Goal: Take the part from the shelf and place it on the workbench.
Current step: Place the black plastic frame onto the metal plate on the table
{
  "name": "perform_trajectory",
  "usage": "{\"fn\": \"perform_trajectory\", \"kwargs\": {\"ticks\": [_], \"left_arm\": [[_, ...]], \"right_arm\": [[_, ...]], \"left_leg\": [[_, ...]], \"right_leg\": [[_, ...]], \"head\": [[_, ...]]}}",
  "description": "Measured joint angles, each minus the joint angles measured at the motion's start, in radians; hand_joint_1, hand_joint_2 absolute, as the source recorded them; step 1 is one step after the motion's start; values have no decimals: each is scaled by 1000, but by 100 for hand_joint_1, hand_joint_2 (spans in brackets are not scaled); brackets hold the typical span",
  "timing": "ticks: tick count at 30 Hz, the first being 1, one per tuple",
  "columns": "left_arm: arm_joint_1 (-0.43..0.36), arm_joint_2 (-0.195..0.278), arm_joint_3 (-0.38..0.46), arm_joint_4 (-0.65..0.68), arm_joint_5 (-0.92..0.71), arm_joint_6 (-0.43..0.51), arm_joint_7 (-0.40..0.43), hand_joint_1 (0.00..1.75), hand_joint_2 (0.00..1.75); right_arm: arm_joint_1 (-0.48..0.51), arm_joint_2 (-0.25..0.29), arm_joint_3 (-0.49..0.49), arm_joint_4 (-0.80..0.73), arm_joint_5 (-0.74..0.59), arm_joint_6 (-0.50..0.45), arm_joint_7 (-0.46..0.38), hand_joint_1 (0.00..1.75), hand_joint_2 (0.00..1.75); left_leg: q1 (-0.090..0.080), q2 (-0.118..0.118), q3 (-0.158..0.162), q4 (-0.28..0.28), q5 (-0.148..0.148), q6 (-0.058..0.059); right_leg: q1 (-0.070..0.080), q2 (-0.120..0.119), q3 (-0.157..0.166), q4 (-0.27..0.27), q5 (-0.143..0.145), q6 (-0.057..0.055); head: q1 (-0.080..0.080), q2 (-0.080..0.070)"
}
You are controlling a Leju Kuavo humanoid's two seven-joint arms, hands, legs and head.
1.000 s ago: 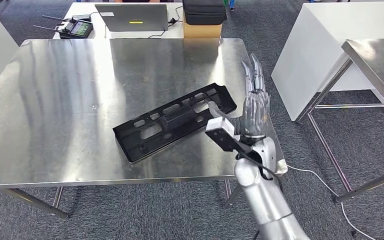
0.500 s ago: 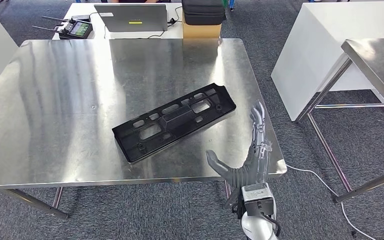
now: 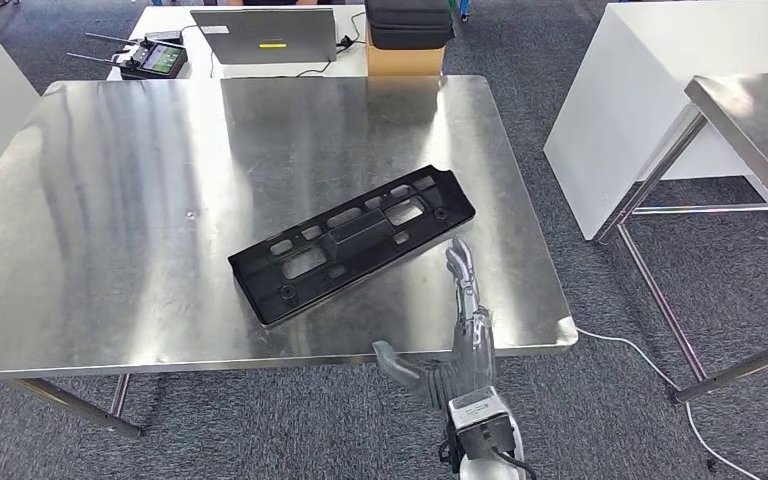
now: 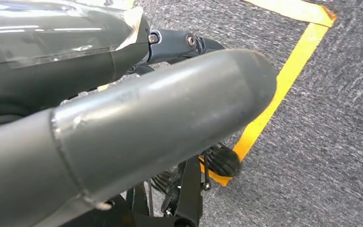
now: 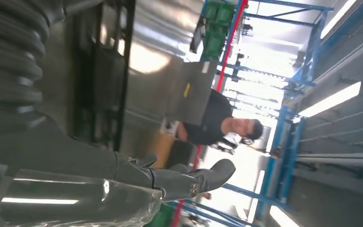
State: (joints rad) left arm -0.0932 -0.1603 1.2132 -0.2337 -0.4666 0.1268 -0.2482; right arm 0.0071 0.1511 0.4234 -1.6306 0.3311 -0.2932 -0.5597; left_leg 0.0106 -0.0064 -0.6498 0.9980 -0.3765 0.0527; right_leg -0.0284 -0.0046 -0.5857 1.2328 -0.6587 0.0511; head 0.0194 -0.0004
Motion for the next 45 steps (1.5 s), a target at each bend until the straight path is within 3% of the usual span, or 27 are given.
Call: {"fn": "perform_trajectory", "kwargs": {"ticks": [2,4,6,8,9,11,13,14,15,16,18,20,23,24,26,28,30,32,34,35,37,38,40,42,43,44,45], "left_arm": [[-1,-3,10,0,11,0,0,0,0],[-3,-6,20,0,22,2,1,0,0],[-5,-8,30,0,33,8,2,0,0],[-7,-9,39,0,39,19,2,0,0],[-6,-10,42,0,42,26,2,0,0],[-6,-13,48,1,50,39,2,0,0],[-6,-15,56,2,57,49,3,0,0],[-6,-16,61,2,60,54,4,0,0],[-6,-17,64,2,63,59,6,0,0],[-6,-18,66,2,64,65,9,0,0],[-7,-21,68,2,66,74,14,0,0],[-9,-27,70,3,67,78,16,0,0],[-9,-32,75,3,67,82,17,0,0],[-10,-34,76,3,67,82,17,0,0],[-11,-37,79,3,67,79,15,0,0],[-11,-38,82,3,66,74,12,0,0],[-10,-39,83,3,64,66,8,0,0],[-10,-40,83,3,63,59,6,0,0],[-10,-43,83,3,62,55,4,0,0],[-10,-44,83,3,62,54,3,0,0],[-9,-46,83,3,61,53,2,0,0],[-9,-46,83,3,61,53,2,0,0],[-7,-46,83,3,61,54,1,0,0],[-7,-46,83,3,60,55,0,0,0],[-6,-47,83,3,58,56,0,0,0],[-6,-47,83,3,56,56,0,0,0],[-6,-47,83,3,53,55,-1,0,0]], "right_arm": [[5,7,2,23,-9,12,-5,0,175],[5,13,5,44,-4,22,-10,0,175],[3,19,8,63,3,27,-13,0,175],[-1,26,11,80,7,28,-15,0,175],[-2,31,13,87,8,28,-15,0,175],[-5,39,15,96,7,27,-17,0,175],[-5,42,14,102,3,24,-19,0,175],[-4,43,12,104,1,23,-19,0,175],[-4,43,10,106,-1,21,-20,0,175],[-4,43,7,108,-2,19,-20,0,175],[-4,43,1,108,-4,14,-21,0,175],[-5,43,-5,108,-5,8,-22,0,175],[-3,43,-15,107,-8,3,-24,0,175],[-1,42,-20,105,-8,-1,-26,0,175],[3,40,-32,100,-9,-8,-28,0,175],[13,37,-43,93,-9,-13,-28,0,175],[28,34,-52,84,-9,-16,-29,0,175],[42,31,-58,73,-9,-18,-29,0,175],[49,30,-62,60,-8,-20,-30,0,175],[51,30,-63,55,-8,-22,-31,0,175],[54,30,-65,46,-8,-25,-32,0,175],[57,30,-67,44,-8,-26,-32,0,175],[60,31,-69,42,-7,-27,-32,0,175],[66,31,-70,38,-6,-27,-32,0,175],[72,32,-71,35,-4,-28,-32,0,175],[78,32,-72,33,-1,-28,-32,0,175],[85,31,-74,31,1,-28,-32,0,175]], "left_leg": [[-1,0,-6,1,8,-9],[-2,-1,-9,5,16,-21],[-3,-2,-10,7,23,-34],[2,-2,-17,12,22,-47],[6,-1,-24,25,1,-52],[11,2,-53,112,-92,-62],[12,3,-84,240,-181,-71],[13,3,-86,282,-195,-73],[15,3,-69,290,-189,-75],[17,4,-31,255,-170,-76],[20,2,77,115,-137,-77],[17,-3,135,25,-129,-67],[10,-4,126,12,-119,-40],[9,-1,119,9,-110,-29],[7,4,99,4,-89,-7],[1,6,71,5,-69,3],[-6,8,44,6,-49,6],[-12,8,20,7,-28,5],[-17,8,5,7,-9,0],[-19,8,2,6,0,-4],[-18,10,3,1,17,-16],[-15,10,2,0,21,-22],[-10,7,-13,27,-21,-35],[-3,3,-38,122,-131,-48],[2,3,-50,187,-178,-54],[7,3,-56,246,-200,-61],[14,4,-51,285,-195,-69]], "right_leg": [[-1,0,69,-127,51,13],[4,1,118,-227,101,11],[11,5,114,-237,123,-4],[6,4,102,-238,132,-25],[3,2,96,-239,140,-38],[0,-2,77,-240,158,-57],[2,-4,60,-239,174,-63],[3,-5,51,-238,182,-62],[3,-5,43,-236,190,-59],[2,-5,35,-235,195,-55],[2,-5,24,-231,204,-46],[5,-5,18,-227,212,-33],[9,-5,9,-228,225,-9],[10,-4,0,-218,215,-6],[11,-2,-35,-142,151,-17],[11,0,-75,-16,70,-31],[13,0,-73,51,52,-25],[17,0,-4,-17,90,-15],[26,-1,104,-170,107,-24],[32,-1,140,-229,107,-31],[41,-1,157,-272,108,-41],[34,-1,150,-274,118,-47],[22,-3,133,-279,141,-65],[16,-7,108,-280,166,-78],[16,-9,96,-279,178,-81],[15,-10,83,-278,190,-78],[13,-11,69,-276,201,-72]], "head": [[0,0],[-1,0],[-3,0],[-4,0],[-6,0],[-11,0],[-14,0],[-14,0],[-14,0],[-14,0],[-15,0],[-14,0],[-12,0],[-11,0],[-8,0],[-4,0],[-4,0],[-3,0],[-5,0],[-6,0],[-6,0],[-6,0],[-7,0],[-11,0],[-13,0],[-13,0],[-13,0]]}}
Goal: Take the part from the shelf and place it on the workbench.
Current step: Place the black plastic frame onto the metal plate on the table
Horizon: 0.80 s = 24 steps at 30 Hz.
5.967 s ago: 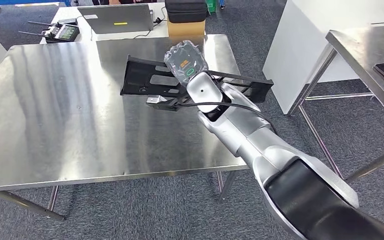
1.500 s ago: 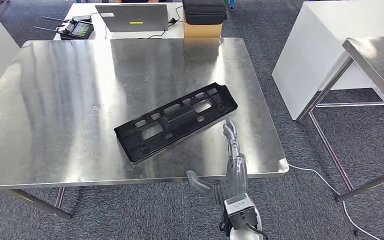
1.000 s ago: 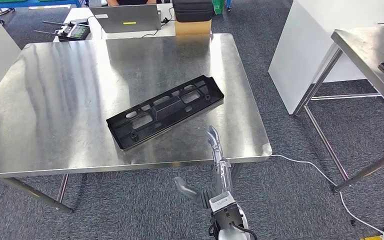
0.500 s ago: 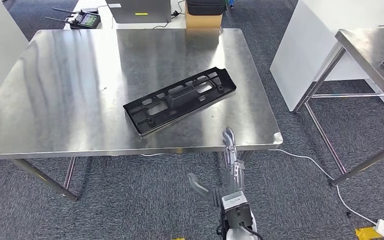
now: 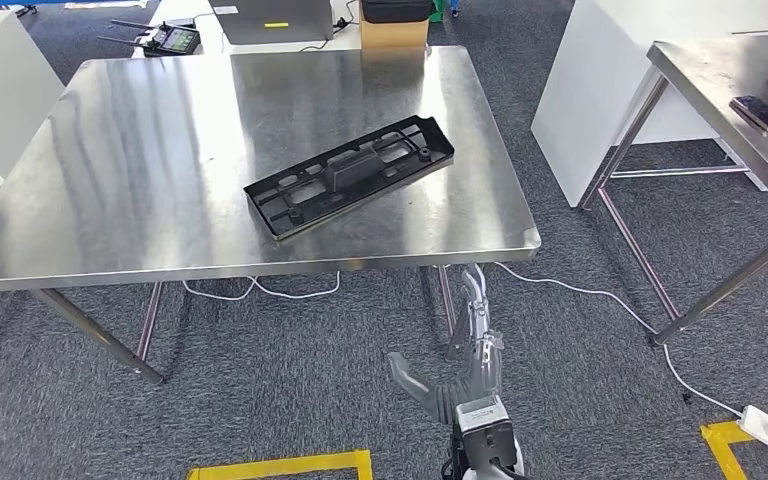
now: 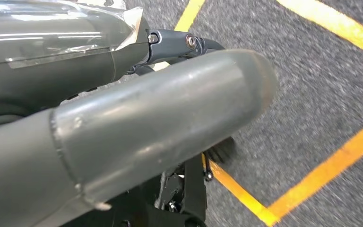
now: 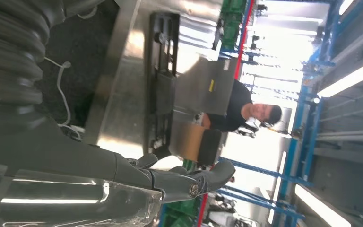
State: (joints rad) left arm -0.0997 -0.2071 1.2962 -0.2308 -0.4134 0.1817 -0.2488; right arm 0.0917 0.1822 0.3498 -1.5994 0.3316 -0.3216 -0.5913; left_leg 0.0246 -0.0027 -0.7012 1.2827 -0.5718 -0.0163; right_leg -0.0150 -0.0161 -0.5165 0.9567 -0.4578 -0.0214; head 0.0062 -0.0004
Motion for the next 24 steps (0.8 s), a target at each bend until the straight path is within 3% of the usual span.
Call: {"fn": "perform_trajectory", "kwargs": {"ticks": [1,3,5,6,8,9,11,13,14,15,16,18,20,21,22,24], "left_arm": [[0,0,0,0,-3,-2,0,0,0],[0,-1,0,0,-7,-5,0,0,0],[0,-4,0,0,-8,-8,-2,0,0],[0,-5,0,0,-8,-9,-2,0,0],[1,-6,-1,0,-9,-11,-4,0,0],[1,-7,-1,0,-9,-12,-4,0,0],[1,-10,-1,-1,-9,-13,-6,0,0],[1,-11,-1,-1,-9,-13,-6,0,0],[2,-11,-1,-1,-8,-13,-6,0,0],[2,-12,-1,-1,-8,-13,-6,0,0],[2,-12,-1,-1,-8,-13,-6,0,0],[1,-14,-1,-1,-7,-13,-6,0,0],[0,-16,-1,-1,-7,-12,-6,0,0],[-1,-17,-1,-1,-7,-12,-6,0,0],[-1,-18,-1,-1,-7,-10,-6,0,0],[1,-18,0,-1,-6,-6,-5,0,0]], "right_arm": [[6,-1,-1,0,0,0,0,0,175],[18,-4,-5,-1,-1,-1,-2,0,175],[26,-9,-9,-2,-6,-1,-7,0,175],[28,-10,-11,-3,-8,-1,-10,0,175],[34,-13,-14,-4,-10,-1,-17,0,175],[39,-15,-16,-4,-11,-1,-19,0,175],[47,-19,-19,-5,-12,-1,-20,0,175],[51,-23,-21,-5,-13,-1,-21,0,175],[52,-26,-22,-5,-13,-1,-21,0,175],[54,-27,-22,-5,-13,-1,-19,0,175],[55,-28,-23,-6,-13,-1,-17,0,175],[56,-25,-23,-11,-10,0,-9,0,175],[55,-19,-24,-20,-4,2,2,0,175],[55,-16,-24,-25,0,3,7,0,175],[55,-13,-24,-28,3,4,10,0,175],[58,-8,-25,-31,9,10,18,0,175]], "left_leg": [[7,0,19,5,26,-7],[21,0,108,-87,74,-22],[23,-4,197,-216,63,-25],[19,-6,217,-253,48,-19],[11,-6,209,-271,45,6],[8,-4,199,-273,54,22],[6,1,172,-278,79,52],[0,5,140,-278,105,64],[-2,7,124,-277,118,65],[-5,8,108,-276,132,65],[-8,9,93,-276,146,65],[-12,11,66,-274,174,61],[-17,10,46,-273,198,52],[-17,11,42,-274,211,46],[-17,11,40,-278,222,40],[-12,11,35,-279,228,28]], "right_leg": [[-3,-1,-14,4,10,7],[-10,-2,-44,21,23,22],[-11,-2,-70,44,32,36],[-8,-2,-79,51,37,44],[-5,-1,-90,53,53,68],[-6,0,-97,58,48,74],[-8,3,-125,113,-10,66],[-9,6,-161,233,-101,50],[-8,8,-169,291,-126,51],[-8,9,-165,328,-130,58],[-6,9,-144,334,-113,67],[-2,11,-53,248,-74,75],[8,12,63,90,-85,61],[14,13,96,33,-99,52],[20,13,108,3,-107,44],[13,11,93,-2,-91,31]], "head": [[0,0],[-1,0],[-2,0],[-3,0],[-2,0],[-2,0],[2,0],[8,0],[8,0],[8,0],[8,0],[8,0],[7,0],[7,0],[6,0],[5,0]]}}
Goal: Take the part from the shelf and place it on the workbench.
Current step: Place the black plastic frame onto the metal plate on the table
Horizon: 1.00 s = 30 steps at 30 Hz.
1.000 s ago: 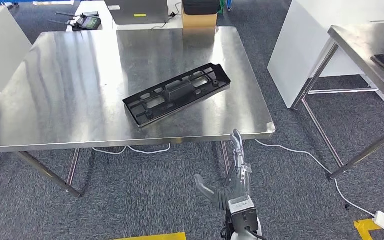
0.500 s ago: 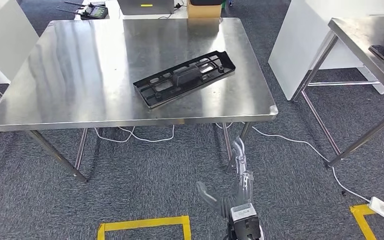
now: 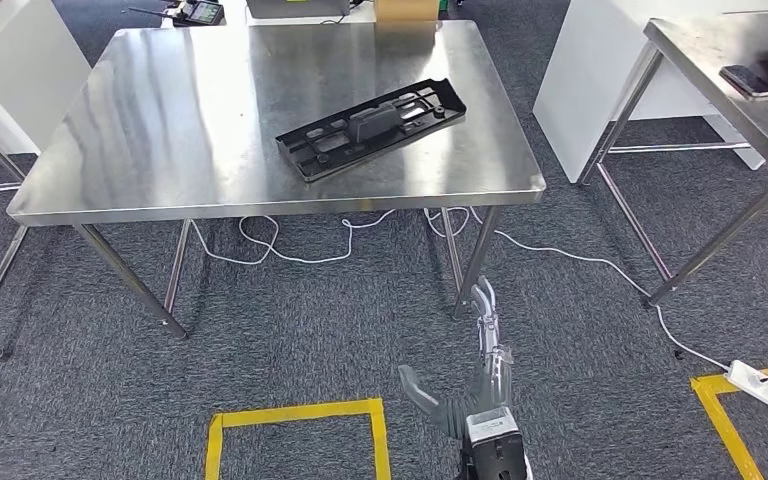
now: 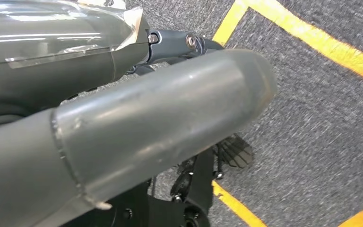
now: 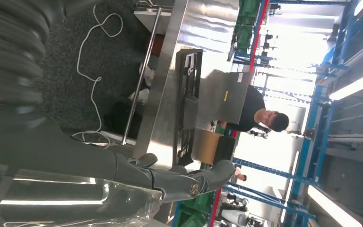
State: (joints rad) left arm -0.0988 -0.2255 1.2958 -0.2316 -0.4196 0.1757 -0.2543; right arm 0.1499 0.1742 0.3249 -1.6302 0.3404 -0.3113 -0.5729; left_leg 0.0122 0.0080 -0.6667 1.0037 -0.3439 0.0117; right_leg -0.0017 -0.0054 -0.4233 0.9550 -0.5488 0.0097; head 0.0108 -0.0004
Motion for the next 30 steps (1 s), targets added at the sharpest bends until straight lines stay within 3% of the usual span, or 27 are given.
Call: {"fn": "perform_trajectory", "kwargs": {"ticks": [1,2,4,5,6,7,8,9,10,12,13,15,16,17,19,20,21,23,24,25,27,28,30], "left_arm": [[1,0,0,0,0,2,0,0,0],[2,0,0,0,1,5,0,0,0],[1,0,0,0,2,10,1,0,0],[1,0,0,0,2,11,1,0,0],[1,0,0,0,2,12,1,0,0],[1,0,0,0,2,13,1,0,0],[1,0,0,0,2,13,1,0,0],[0,0,0,0,2,14,1,0,0],[-1,0,0,0,2,14,1,0,0],[-3,-1,0,0,2,14,0,0,0],[-3,-1,0,0,2,15,0,0,0],[-3,-3,0,0,5,18,0,0,0],[-3,-5,1,0,7,20,0,0,0],[-4,-6,1,0,9,22,0,0,0],[-4,-8,1,0,10,22,-1,0,0],[-4,-8,1,0,9,20,-2,0,0],[-4,-9,1,0,8,17,-2,0,0],[-4,-9,1,0,3,9,-3,0,0],[-4,-9,1,0,-1,5,-4,0,0],[-4,-9,0,0,-5,1,-4,0,0],[-4,-9,-1,0,-14,-7,-4,0,0],[-3,-8,-1,0,-21,-12,-4,0,0],[1,-7,-2,0,-31,-17,-1,0,0]], "right_arm": [[1,3,-1,0,2,5,5,0,175],[2,7,-2,0,6,10,11,0,175],[3,14,-4,1,15,15,29,0,175],[3,17,-6,2,20,14,40,0,175],[3,19,-9,4,24,13,49,0,175],[3,21,-12,7,27,12,56,0,175],[3,23,-14,9,28,11,59,0,175],[3,24,-17,10,29,10,61,0,175],[3,26,-19,11,30,10,63,0,175],[2,29,-24,12,30,10,68,0,175],[2,31,-26,13,29,10,72,0,175],[2,33,-30,17,24,10,81,0,175],[2,33,-34,19,22,10,85,0,175],[2,33,-39,22,20,10,89,0,175],[0,33,-49,29,17,10,93,0,175],[-2,33,-54,33,17,10,94,0,131],[-3,33,-58,37,16,9,94,0,87],[-4,33,-66,45,16,8,94,0,0],[-4,33,-69,48,16,7,94,0,0],[-5,33,-71,51,15,6,94,0,0],[-9,33,-75,57,10,2,91,0,0],[-10,32,-78,61,5,1,88,0,0],[-6,27,-86,73,-8,1,84,0,0]], "left_leg": [[3,-2,-8,14,-28,-5],[5,-3,-18,46,-75,-10],[8,-6,-43,163,-190,-20],[9,-7,-50,228,-220,-25],[11,-8,-49,276,-222,-30],[14,-8,-33,294,-201,-35],[19,-7,0,274,-170,-39],[24,-7,49,222,-150,-43],[26,-8,103,151,-150,-45],[23,-12,168,45,-182,-38],[18,-14,174,24,-193,-28],[13,-10,153,18,-178,0],[11,-7,140,15,-165,15],[11,-5,123,12,-151,26],[9,-2,88,12,-123,37],[8,-1,73,12,-109,37],[7,1,56,13,-94,37],[5,3,23,14,-65,33],[4,3,6,15,-51,30],[3,2,-7,15,-37,26],[1,2,-19,14,-13,16],[0,3,-22,12,0,10],[3,3,-29,7,15,-2]], "right_leg": [[-5,-2,-10,-1,12,-10],[-11,-5,-22,-2,27,-19],[-10,-8,-51,0,54,-32],[-9,-10,-65,1,68,-32],[-9,-12,-81,4,81,-30],[-10,-13,-99,9,93,-26],[-12,-13,-116,16,102,-21],[-14,-14,-134,28,109,-15],[-14,-13,-152,41,115,-8],[-10,-14,-178,61,125,7],[-7,-14,-185,64,133,15],[-6,-13,-198,65,145,31],[-7,-11,-208,77,130,31],[-8,-9,-225,106,97,27],[-11,-5,-255,211,0,11],[-11,-4,-265,270,-34,11],[-11,-3,-263,317,-46,17],[-11,-3,-217,329,-10,39],[-10,-2,-169,287,11,46],[-8,-1,-106,216,16,44],[2,0,1,61,-18,27],[7,1,26,14,-34,18],[5,0,20,-3,-29,4]], "head": [[-2,0],[-4,0],[-7,0],[-8,0],[-8,0],[-8,0],[-8,0],[-9,0],[-9,0],[-9,0],[-8,0],[-9,0],[-8,0],[-7,0],[-2,0],[0,0],[0,0],[1,0],[1,0],[2,0],[2,0],[2,0],[0,0]]}}
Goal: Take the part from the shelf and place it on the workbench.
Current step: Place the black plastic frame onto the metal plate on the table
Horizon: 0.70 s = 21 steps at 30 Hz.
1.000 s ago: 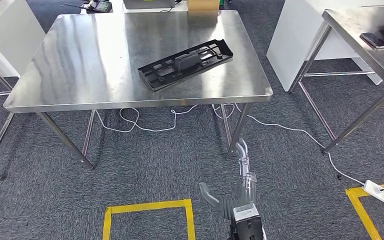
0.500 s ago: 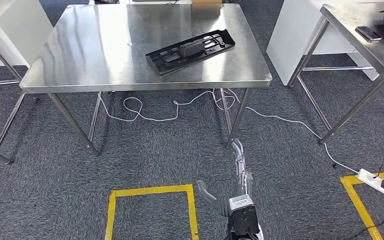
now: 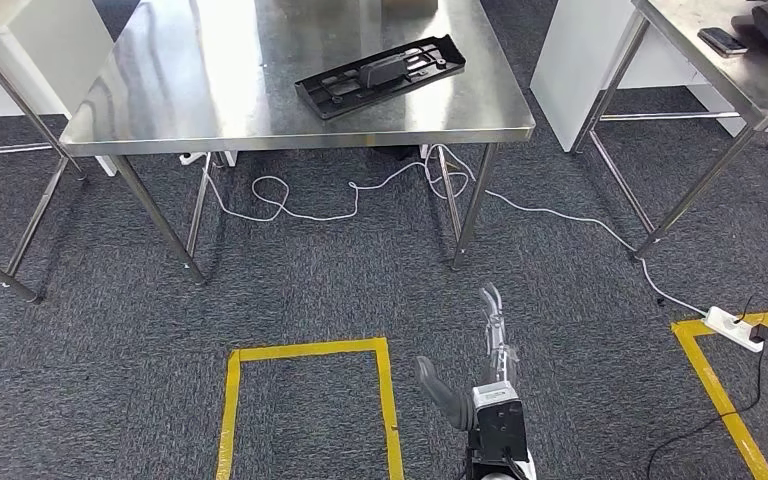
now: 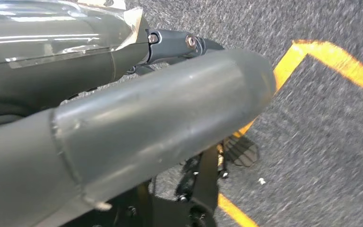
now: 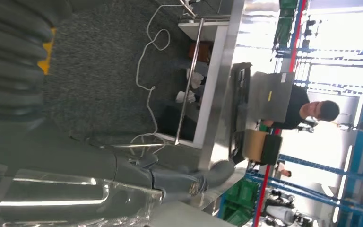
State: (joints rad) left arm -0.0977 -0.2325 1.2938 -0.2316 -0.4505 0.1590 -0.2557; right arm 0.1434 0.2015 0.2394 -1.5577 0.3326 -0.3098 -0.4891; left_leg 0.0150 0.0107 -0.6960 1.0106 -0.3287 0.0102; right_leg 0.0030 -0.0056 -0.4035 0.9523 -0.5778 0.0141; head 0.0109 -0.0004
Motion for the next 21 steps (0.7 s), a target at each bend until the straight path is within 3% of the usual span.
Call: {"fn": "perform_trajectory", "kwargs": {"ticks": [1,2,4,5,6,8,9,11,12,13,15,16,18,20,21], "left_arm": [[2,1,0,0,-4,-1,2,0,0],[4,2,-1,0,-6,-2,4,0,0],[6,5,-5,0,-7,-2,7,0,0],[7,6,-7,0,-8,-2,8,0,0],[7,7,-10,0,-9,-2,8,0,0],[7,9,-14,0,-11,-2,8,0,0],[7,10,-16,0,-12,-2,9,0,0],[4,11,-18,0,-17,-2,11,0,0],[3,12,-20,0,-21,-1,13,0,0],[3,12,-22,0,-25,-1,15,0,0],[3,13,-24,0,-30,0,17,0,0],[3,13,-25,0,-31,0,17,0,0],[3,13,-25,0,-31,0,19,0,0],[3,14,-25,0,-31,0,19,0,0],[3,14,-26,0,-31,0,19,0,0]], "right_arm": [[3,-2,-4,6,-6,2,-2,0,0],[5,-4,-7,12,-10,5,-3,0,0],[6,-5,-10,23,-15,8,-8,0,0],[5,-5,-12,28,-17,8,-9,0,0],[5,-5,-13,32,-18,8,-10,0,0],[4,-5,-14,39,-20,7,-11,0,0],[3,-5,-15,41,-18,5,-9,0,0],[-5,-5,-18,53,-5,-14,6,0,0],[-18,-5,-24,77,2,-32,18,0,0],[-33,-5,-33,112,5,-50,27,0,0],[-60,-6,-60,196,-1,-77,27,0,0],[-67,-7,-72,229,-6,-82,23,0,0],[-77,-10,-87,277,-10,-86,18,0,0],[-85,-12,-96,310,-10,-86,17,0,0],[-88,-12,-100,322,-10,-86,17,0,0]], "left_leg": [[2,-1,-7,8,-17,-5],[4,-3,-16,31,-55,-10],[7,-6,-38,133,-164,-18],[8,-7,-46,196,-201,-22],[8,-9,-47,249,-213,-27],[12,-9,-10,269,-173,-33],[16,-9,33,229,-153,-35],[18,-13,118,117,-163,-38],[16,-14,143,74,-180,-36],[13,-15,149,54,-191,-30],[10,-13,135,42,-178,-6],[9,-11,125,38,-165,8],[9,-7,97,32,-138,29],[6,-5,64,31,-113,35],[5,-4,47,32,-100,35]], "right_leg": [[-5,-2,-10,1,11,-9],[-10,-4,-19,1,23,-21],[-10,-9,-43,2,47,-38],[-8,-11,-56,5,58,-41],[-6,-13,-70,9,68,-39],[-7,-15,-102,28,83,-32],[-9,-15,-121,42,87,-28],[-7,-15,-156,70,94,-18],[-5,-15,-168,79,99,-11],[-2,-14,-177,83,105,-3],[1,-14,-191,87,117,12],[1,-12,-201,96,108,15],[-2,-7,-231,163,41,9],[-6,-3,-261,278,-43,4],[-7,-2,-264,326,-61,8]], "head": [[-1,0],[-4,0],[-7,0],[-8,0],[-7,0],[-8,0],[-8,0],[-9,0],[-8,0],[-8,0],[-6,0],[-6,0],[-1,0],[4,0],[4,0]]}}
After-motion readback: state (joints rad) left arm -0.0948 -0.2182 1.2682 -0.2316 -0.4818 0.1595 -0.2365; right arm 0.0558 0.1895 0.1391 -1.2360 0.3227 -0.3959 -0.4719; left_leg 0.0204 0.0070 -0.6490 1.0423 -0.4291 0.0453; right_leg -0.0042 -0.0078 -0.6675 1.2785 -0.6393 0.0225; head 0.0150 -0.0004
